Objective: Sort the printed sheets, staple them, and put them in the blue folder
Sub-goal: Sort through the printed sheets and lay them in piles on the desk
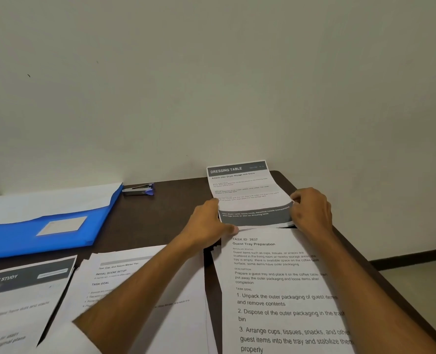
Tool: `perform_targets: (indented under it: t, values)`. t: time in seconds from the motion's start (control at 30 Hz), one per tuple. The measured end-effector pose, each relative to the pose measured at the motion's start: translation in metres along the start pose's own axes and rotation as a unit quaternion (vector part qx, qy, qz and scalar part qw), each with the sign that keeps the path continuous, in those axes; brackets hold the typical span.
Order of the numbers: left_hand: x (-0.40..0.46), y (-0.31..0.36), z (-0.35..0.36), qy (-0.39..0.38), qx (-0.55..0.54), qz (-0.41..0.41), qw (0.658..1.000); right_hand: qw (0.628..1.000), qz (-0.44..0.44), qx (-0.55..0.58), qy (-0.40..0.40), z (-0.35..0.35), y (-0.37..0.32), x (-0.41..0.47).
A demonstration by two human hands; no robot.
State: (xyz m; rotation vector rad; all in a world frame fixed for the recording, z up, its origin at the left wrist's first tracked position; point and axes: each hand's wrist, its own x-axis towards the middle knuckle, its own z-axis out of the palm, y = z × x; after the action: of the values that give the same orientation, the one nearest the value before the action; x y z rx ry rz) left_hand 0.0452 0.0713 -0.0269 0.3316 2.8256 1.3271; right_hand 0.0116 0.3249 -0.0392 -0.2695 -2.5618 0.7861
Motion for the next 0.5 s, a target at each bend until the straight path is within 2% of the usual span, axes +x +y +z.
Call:
perform_targets:
  t: [0.27, 0.5]
  values:
    - [-0.007, -0.005, 0.005, -0.016, 0.037, 0.032, 0.999, 1.0, -0.003, -0.026, 0.01, 0.013, 0.016, 0.007]
    - [-0.019, 0.004, -0.004, -0.063, -0.001, -0.005, 0.998, 0.999, 0.016, -0.001, 0.033, 0.01, 0.013, 0.006]
